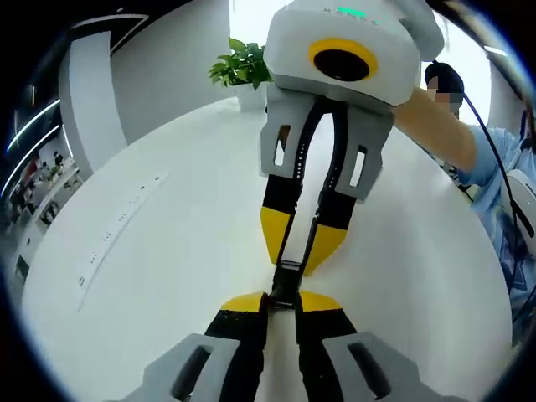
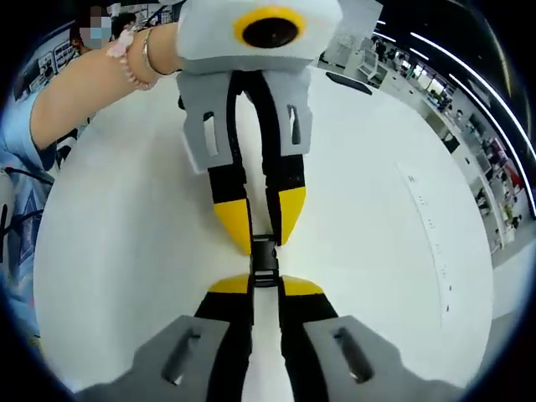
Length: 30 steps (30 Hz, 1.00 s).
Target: Snap the two parts of the plastic buckle together until the buckle closes and remains connected.
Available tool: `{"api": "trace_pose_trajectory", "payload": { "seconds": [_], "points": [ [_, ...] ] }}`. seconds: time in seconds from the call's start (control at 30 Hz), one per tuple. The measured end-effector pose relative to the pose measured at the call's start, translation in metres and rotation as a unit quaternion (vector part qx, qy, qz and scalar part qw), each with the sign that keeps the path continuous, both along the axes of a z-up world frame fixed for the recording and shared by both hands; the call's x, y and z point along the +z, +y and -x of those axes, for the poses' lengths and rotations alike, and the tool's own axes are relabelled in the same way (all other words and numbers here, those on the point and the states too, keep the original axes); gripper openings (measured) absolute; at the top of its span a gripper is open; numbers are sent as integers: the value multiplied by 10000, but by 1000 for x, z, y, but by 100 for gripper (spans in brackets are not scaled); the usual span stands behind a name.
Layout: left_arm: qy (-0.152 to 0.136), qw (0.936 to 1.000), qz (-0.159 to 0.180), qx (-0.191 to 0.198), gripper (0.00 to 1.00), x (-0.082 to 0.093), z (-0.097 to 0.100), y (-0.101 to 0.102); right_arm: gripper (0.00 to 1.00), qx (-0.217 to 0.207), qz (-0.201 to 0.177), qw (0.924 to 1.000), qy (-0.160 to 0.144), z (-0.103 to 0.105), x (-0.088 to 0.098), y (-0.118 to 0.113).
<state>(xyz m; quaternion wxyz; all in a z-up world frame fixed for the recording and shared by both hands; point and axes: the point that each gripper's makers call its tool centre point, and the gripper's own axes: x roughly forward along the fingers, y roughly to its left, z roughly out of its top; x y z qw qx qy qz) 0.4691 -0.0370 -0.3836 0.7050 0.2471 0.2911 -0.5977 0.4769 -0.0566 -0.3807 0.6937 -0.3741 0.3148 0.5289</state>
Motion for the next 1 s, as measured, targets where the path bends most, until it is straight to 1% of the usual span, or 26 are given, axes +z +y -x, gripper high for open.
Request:
{"api": "trace_pose_trajectory", "payload": {
  "seconds": [0.13, 0.33, 0.4, 0.47, 0.57, 0.63, 0.7, 0.77, 0.83, 0.9, 1.0],
  "points": [
    [-111, 9999, 13, -5, 11, 4, -15, 1, 9, -55, -43, 10000, -32, -4, 0, 0],
    [-398, 9991, 11, 137, 13, 6, -26, -1, 10, -143, -111, 9997, -182, -10, 1, 2],
    [-495, 9986, 20, 192, 16, 8, -31, -1, 10, -181, -113, 9995, -236, -11, 1, 1],
    [-545, 9982, 39, 239, 20, 8, -32, -2, 10, -196, -124, 9994, -259, -11, 2, 0],
    [-693, 9968, 49, 395, 27, 11, -44, 2, 10, -241, -163, 9992, -267, -11, 2, 0],
    [-822, 9957, 14, 421, 29, 13, -48, 3, 10, -277, -196, 9990, -292, -12, 3, 0],
    [-941, 9947, -30, 409, 29, 14, -48, 3, 10, -313, -215, 9986, -357, -12, 3, 2],
    [-958, 9943, -80, 458, 30, 14, -46, 2, 10, -333, -202, 9984, -412, -13, 4, 2],
    [-979, 9938, -129, 521, 34, 14, -45, 4, 10, -375, -185, 9981, -442, -14, 4, 3],
    [-1062, 9926, -171, 559, 40, 16, -46, 5, 10, -410, -182, 9977, -514, -15, 5, 3],
    [-1178, 9910, -183, 609, 42, 22, -41, 6, 11, -533, -220, 9957, -732, -19, 5, 3]
  ]
}}
